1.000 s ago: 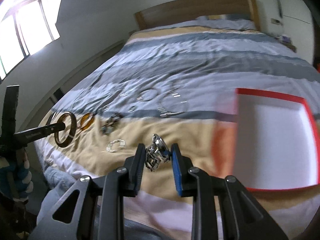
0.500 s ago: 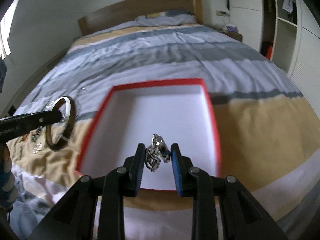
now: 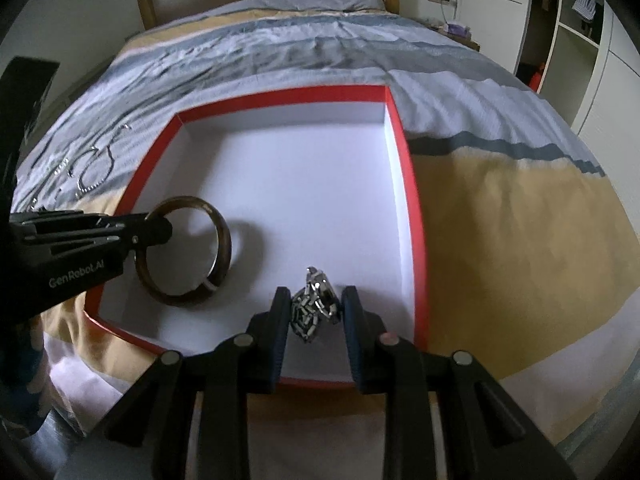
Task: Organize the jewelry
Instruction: 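Carry both items into the red box and open both tools to release, then withdraw both open tools from the box back over the jewelry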
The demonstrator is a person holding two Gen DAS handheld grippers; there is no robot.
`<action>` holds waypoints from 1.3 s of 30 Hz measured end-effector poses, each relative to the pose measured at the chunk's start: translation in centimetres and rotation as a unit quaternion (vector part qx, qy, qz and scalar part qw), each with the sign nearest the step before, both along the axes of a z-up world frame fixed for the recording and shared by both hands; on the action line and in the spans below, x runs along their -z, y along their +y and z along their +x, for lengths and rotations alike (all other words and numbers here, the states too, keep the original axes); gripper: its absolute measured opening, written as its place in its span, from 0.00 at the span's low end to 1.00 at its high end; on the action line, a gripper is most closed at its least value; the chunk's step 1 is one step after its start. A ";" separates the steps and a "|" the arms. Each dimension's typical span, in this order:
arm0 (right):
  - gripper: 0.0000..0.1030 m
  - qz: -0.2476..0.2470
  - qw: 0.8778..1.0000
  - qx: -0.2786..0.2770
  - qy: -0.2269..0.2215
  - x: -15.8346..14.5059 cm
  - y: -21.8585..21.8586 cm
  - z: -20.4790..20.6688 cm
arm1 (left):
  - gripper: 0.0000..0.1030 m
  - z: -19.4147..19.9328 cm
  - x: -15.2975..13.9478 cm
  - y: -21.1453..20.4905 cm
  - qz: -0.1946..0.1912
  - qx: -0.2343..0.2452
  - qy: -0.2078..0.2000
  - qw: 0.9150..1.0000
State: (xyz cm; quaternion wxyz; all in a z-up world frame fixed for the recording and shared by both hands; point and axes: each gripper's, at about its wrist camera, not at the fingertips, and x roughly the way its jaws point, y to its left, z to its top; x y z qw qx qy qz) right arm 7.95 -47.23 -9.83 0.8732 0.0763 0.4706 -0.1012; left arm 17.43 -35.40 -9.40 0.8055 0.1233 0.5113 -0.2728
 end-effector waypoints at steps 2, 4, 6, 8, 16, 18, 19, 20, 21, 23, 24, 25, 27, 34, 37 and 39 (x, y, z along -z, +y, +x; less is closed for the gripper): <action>0.25 -0.004 1.000 0.004 0.008 0.0 0.0 0.0 | 0.11 -0.3 0.1 -0.2 0.009 -0.003 -0.008 1.000; 0.26 -0.004 1.000 0.008 0.010 -0.2 0.0 -0.1 | 0.12 -0.6 0.1 -0.3 0.011 -0.002 -0.012 1.000; 0.31 -0.002 1.000 0.013 0.010 -0.5 -0.2 -0.3 | 0.18 -0.9 -0.3 -0.2 0.000 -0.005 -0.014 1.000; 0.37 0.002 1.000 0.018 0.005 -1.0 -0.4 -0.6 | 0.34 -1.3 -1.1 0.1 -0.021 -0.005 -0.018 1.000; 0.38 0.006 0.999 0.033 -0.037 -4.6 0.3 -3.5 | 0.56 -4.5 -7.0 3.9 -0.067 -0.019 -0.078 0.995; 0.38 0.005 0.998 0.031 -0.051 -6.0 1.1 -4.5 | 0.56 -5.5 -8.5 5.4 -0.080 -0.022 -0.088 0.993; 0.38 0.003 0.998 0.029 -0.057 -6.7 1.7 -4.7 | 0.56 -5.8 -9.0 5.9 -0.080 -0.023 -0.091 0.992; 0.38 0.000 0.998 0.026 -0.065 -7.6 2.4 -5.2 | 0.56 -6.3 -9.8 6.7 -0.078 -0.023 -0.096 0.992; 0.38 -0.001 0.997 0.022 -0.073 -8.3 3.1 -5.6 | 0.56 -6.9 -10.5 7.4 -0.076 -0.025 -0.100 0.992; 0.38 -0.001 0.996 0.011 -0.089 -9.8 4.6 -6.3 | 0.57 -7.8 -11.6 8.5 -0.068 -0.032 -0.109 0.991; 0.38 -0.003 0.995 0.005 -0.096 -10.5 5.5 -6.7 | 0.58 -8.6 -12.3 9.4 -0.067 -0.037 -0.118 0.990; 0.38 -0.004 0.995 0.000 -0.101 -11.0 6.2 -6.9 | 0.59 -9.1 -12.7 10.3 -0.066 -0.041 -0.125 0.989; 0.38 -0.005 0.993 -0.013 -0.115 -12.3 8.0 -7.7 | 0.61 -10.4 -13.9 12.3 -0.067 -0.050 -0.141 0.987; 0.38 -0.003 0.985 -0.061 -0.159 -16.0 14.1 -10.7 | 0.69 -14.4 -17.0 20.0 -0.070 -0.100 -0.178 0.976; 0.38 -0.001 0.981 -0.084 -0.173 -17.3 16.4 -11.7 | 0.76 -15.6 -17.7 23.9 -0.071 -0.132 -0.187 0.971; 0.38 -0.001 0.978 -0.105 -0.182 -18.2 18.1 -12.4 | 0.77 -16.1 -17.8 26.6 -0.070 -0.153 -0.186 0.968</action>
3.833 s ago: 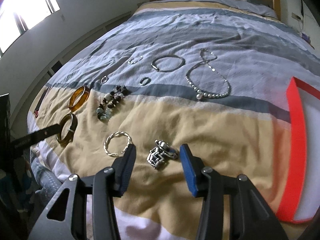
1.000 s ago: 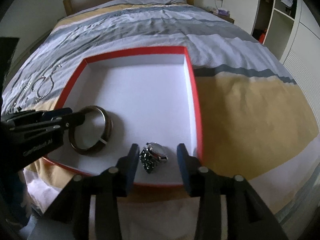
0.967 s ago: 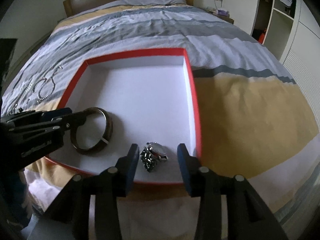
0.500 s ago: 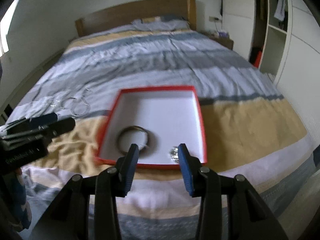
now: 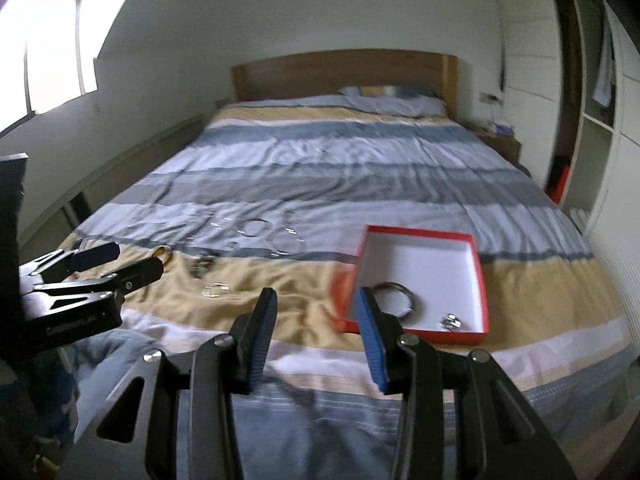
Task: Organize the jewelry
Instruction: 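Withdraw both open tools from the box back over the jewelry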
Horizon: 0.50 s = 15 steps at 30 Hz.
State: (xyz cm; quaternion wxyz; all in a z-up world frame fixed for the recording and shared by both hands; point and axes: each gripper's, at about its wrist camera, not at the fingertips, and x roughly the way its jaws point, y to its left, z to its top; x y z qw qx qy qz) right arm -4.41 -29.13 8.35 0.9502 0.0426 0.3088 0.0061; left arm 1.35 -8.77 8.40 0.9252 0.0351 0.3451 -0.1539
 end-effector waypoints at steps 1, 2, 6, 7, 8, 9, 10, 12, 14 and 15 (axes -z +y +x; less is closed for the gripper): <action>0.38 -0.001 1.000 -0.006 -0.002 -0.2 0.5 -0.2 | 0.77 -0.2 0.0 1.0 -0.002 -0.007 0.002 1.000; 0.38 -0.003 1.000 -0.014 -0.006 -0.6 1.2 -0.3 | 0.77 -0.5 0.1 2.2 -0.003 -0.018 0.003 1.000; 0.38 -0.006 0.999 -0.041 -0.012 -1.5 3.3 -0.2 | 0.81 -0.6 0.6 7.4 -0.003 -0.064 0.004 0.998; 0.38 -0.006 0.999 -0.047 -0.013 -1.6 3.8 0.1 | 0.81 -0.6 0.7 8.3 -0.005 -0.071 0.006 0.997; 0.38 -0.005 0.999 -0.052 -0.012 -1.7 4.2 0.3 | 0.82 -0.2 0.9 9.8 -0.011 -0.084 0.012 0.996; 0.38 -0.003 0.998 -0.060 -0.010 -1.7 4.5 0.8 | 0.82 0.1 1.1 10.6 -0.016 -0.090 0.016 0.996; 0.38 -0.001 0.998 -0.067 -0.008 -1.7 4.9 1.3 | 0.82 0.4 1.4 11.3 -0.020 -0.095 0.021 0.995; 0.38 0.000 0.997 -0.078 -0.001 -1.4 5.7 2.1 | 0.82 1.7 2.1 12.7 -0.026 -0.102 0.033 0.994; 0.38 0.002 0.996 -0.090 0.013 -0.5 6.4 3.5 | 0.83 3.2 3.0 13.5 -0.032 -0.105 0.045 0.993; 0.38 0.006 0.995 -0.097 0.022 0.1 6.7 4.4 | 0.83 4.0 3.5 13.7 -0.033 -0.105 0.051 0.993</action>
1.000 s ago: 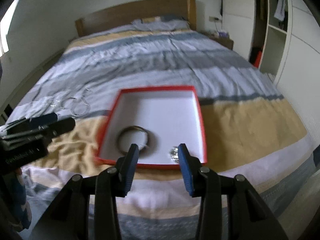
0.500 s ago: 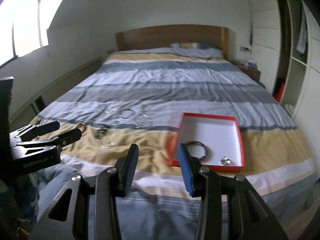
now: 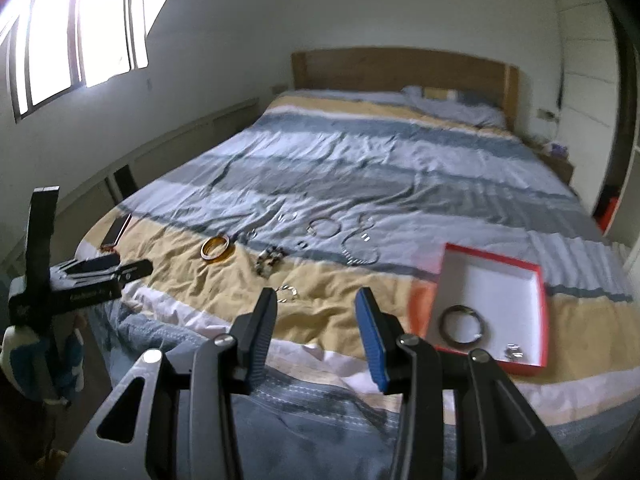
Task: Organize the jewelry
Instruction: 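Withdraw both open tools from the box back over the jewelry, then grasp the beaded bracelet with left tool while right tool grasps the twisted silver hoop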
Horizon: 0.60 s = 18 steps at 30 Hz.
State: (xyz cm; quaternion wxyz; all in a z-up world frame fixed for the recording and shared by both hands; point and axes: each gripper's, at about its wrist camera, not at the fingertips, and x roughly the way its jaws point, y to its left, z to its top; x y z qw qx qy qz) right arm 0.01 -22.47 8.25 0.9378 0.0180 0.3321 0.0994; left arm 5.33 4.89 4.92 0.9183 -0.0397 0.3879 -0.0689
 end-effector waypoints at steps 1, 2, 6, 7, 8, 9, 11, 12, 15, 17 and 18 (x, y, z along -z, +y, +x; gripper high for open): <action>0.38 0.005 1.000 -0.006 0.008 0.7 0.2 0.9 | 0.83 0.5 0.4 -0.1 -0.001 0.001 0.004 1.000; 0.38 0.011 1.000 -0.013 0.016 1.4 0.4 1.7 | 0.83 1.6 1.3 -0.2 -0.002 0.006 0.013 1.000; 0.38 0.027 0.998 -0.034 0.052 5.1 1.6 6.2 | 0.83 5.1 4.1 -1.4 -0.001 0.022 0.039 0.999; 0.38 0.032 0.997 -0.040 0.062 6.2 2.0 7.5 | 0.83 6.0 4.7 -1.8 0.000 0.027 0.044 0.999; 0.38 0.036 0.996 -0.046 0.070 7.1 2.3 8.6 | 0.83 7.4 5.6 -2.5 0.002 0.036 0.050 0.998; 0.37 0.039 0.995 -0.052 0.078 8.0 2.7 9.8 | 0.83 8.4 6.3 -3.1 0.006 0.041 0.055 0.998; 0.37 0.044 0.993 -0.061 0.094 9.7 3.2 11.8 | 0.83 10.4 7.5 -4.3 0.013 0.049 0.062 0.997; 0.37 0.047 0.991 -0.067 0.103 10.8 3.5 12.9 | 0.83 11.3 8.0 -4.7 0.016 0.053 0.066 0.996; 0.37 0.052 0.987 -0.079 0.128 13.4 4.2 15.4 | 0.83 14.4 9.5 -6.0 0.024 0.060 0.079 0.995; 0.37 0.054 0.985 -0.083 0.142 14.8 4.4 16.6 | 0.83 16.2 10.6 -6.6 0.029 0.064 0.088 0.994; 0.37 0.056 0.984 -0.085 0.148 15.5 4.5 17.1 | 0.83 17.0 11.3 -6.8 0.033 0.065 0.092 0.993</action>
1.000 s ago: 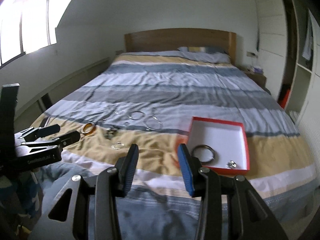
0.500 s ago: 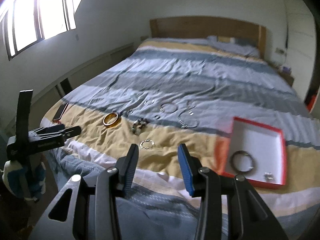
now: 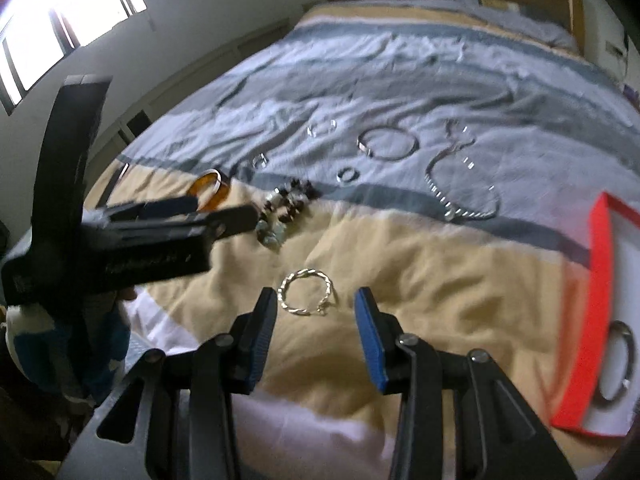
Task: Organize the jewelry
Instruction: 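Grasp the beaded bracelet with left tool while right tool grasps the twisted silver hoop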
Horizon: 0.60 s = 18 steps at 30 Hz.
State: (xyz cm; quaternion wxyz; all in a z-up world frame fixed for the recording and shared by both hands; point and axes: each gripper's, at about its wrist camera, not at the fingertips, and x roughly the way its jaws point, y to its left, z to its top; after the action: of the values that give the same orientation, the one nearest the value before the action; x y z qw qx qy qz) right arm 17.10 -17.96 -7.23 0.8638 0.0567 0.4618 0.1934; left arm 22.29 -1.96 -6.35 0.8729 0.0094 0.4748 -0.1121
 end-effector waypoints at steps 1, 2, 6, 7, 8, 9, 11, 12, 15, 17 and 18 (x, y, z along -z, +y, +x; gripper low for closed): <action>0.37 0.002 1.000 -0.002 0.006 0.7 0.1 0.5 | 0.83 0.5 0.3 -0.1 0.002 0.000 0.004 1.000; 0.37 0.002 1.000 -0.003 0.010 1.0 0.2 0.7 | 0.83 1.3 1.0 -0.3 0.004 -0.001 0.011 1.000; 0.32 0.006 1.000 -0.007 0.029 2.7 0.4 1.9 | 0.82 3.2 3.4 -0.4 0.006 -0.007 0.039 0.999; 0.29 0.007 0.999 -0.008 0.033 3.0 0.5 2.1 | 0.82 3.4 3.7 -0.5 0.007 -0.006 0.043 0.999; 0.26 0.006 0.999 -0.009 0.036 3.4 0.7 2.3 | 0.82 3.6 4.1 -0.6 0.010 -0.004 0.046 0.999; 0.25 0.003 0.999 -0.009 0.038 3.7 0.8 2.4 | 0.82 3.8 4.6 -0.7 0.013 -0.004 0.049 0.999; 0.19 -0.003 0.999 -0.010 0.042 4.1 1.0 2.7 | 0.82 4.1 5.0 -1.0 0.021 -0.004 0.050 0.999; 0.17 -0.005 0.999 -0.011 0.045 4.3 1.2 2.8 | 0.81 4.1 5.0 -1.1 0.025 -0.004 0.048 0.999; 0.05 -0.009 0.998 -0.016 0.052 4.6 1.4 2.7 | 0.61 3.8 4.8 -1.8 0.029 0.016 0.039 0.999; 0.04 -0.015 0.998 -0.019 0.051 4.6 1.6 2.4 | 0.40 3.5 4.5 -2.1 0.024 0.028 0.036 0.999; 0.04 -0.018 0.998 -0.020 0.049 4.5 1.6 2.2 | 0.35 3.5 4.4 -2.1 0.022 0.030 0.036 0.999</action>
State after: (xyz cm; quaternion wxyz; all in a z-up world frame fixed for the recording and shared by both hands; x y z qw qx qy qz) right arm 19.27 -16.33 -11.77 0.8372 0.0418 0.5075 0.1993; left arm 25.77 -4.06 -10.73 0.8508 0.0391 0.5080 -0.1284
